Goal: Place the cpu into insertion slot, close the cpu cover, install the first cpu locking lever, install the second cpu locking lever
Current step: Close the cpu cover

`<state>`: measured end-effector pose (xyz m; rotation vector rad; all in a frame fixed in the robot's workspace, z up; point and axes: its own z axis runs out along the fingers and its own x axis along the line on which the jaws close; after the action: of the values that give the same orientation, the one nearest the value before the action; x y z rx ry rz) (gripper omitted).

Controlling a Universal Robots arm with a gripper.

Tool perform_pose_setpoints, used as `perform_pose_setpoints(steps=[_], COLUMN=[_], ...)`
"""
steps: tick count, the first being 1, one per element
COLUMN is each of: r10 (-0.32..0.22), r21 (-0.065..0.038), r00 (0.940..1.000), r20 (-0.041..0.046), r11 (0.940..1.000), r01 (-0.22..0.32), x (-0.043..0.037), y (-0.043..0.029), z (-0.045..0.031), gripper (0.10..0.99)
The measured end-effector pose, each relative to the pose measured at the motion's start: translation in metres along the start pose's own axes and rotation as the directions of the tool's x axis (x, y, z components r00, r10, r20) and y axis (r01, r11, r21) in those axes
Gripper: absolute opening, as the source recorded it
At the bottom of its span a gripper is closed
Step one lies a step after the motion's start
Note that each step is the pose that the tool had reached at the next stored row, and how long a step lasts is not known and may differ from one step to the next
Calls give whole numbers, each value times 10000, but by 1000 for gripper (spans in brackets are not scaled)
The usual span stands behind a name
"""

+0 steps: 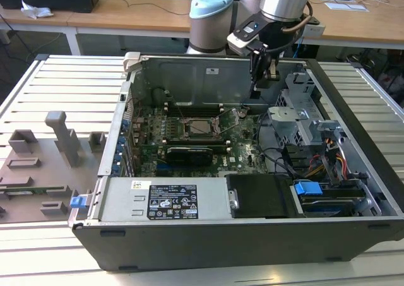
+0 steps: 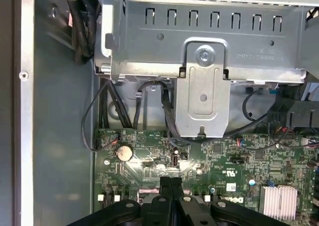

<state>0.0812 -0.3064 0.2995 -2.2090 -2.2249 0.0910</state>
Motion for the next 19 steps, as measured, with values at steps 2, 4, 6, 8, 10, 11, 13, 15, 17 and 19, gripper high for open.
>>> perform_pose_setpoints(steps=[2, 4, 6, 8, 10, 11, 13, 15, 17, 19], r10=[-2, -2, -2, -2, -2, -2, -2, -2, -2, -2], r21=[1, 1, 1, 1, 1, 1, 1, 1, 1, 1], r00=[10000, 10000, 10000, 10000, 10000, 10000, 10000, 10000, 10000, 10000], r20=[0, -1, 0, 0, 0, 0, 0, 0, 0, 1], r11=[10000, 10000, 10000, 10000, 10000, 10000, 10000, 10000, 10000, 10000], r01=[2, 2, 2, 2, 2, 2, 2, 2, 2, 2], x=[2, 3, 5, 6, 7, 7, 8, 9, 9, 10], y=[3, 4, 6, 8, 9, 9, 10, 11, 12, 12], z=[43, 72, 123, 161, 189, 196, 218, 235, 246, 261], gripper=[106, 106, 106, 106, 106, 106, 106, 106, 106, 106])
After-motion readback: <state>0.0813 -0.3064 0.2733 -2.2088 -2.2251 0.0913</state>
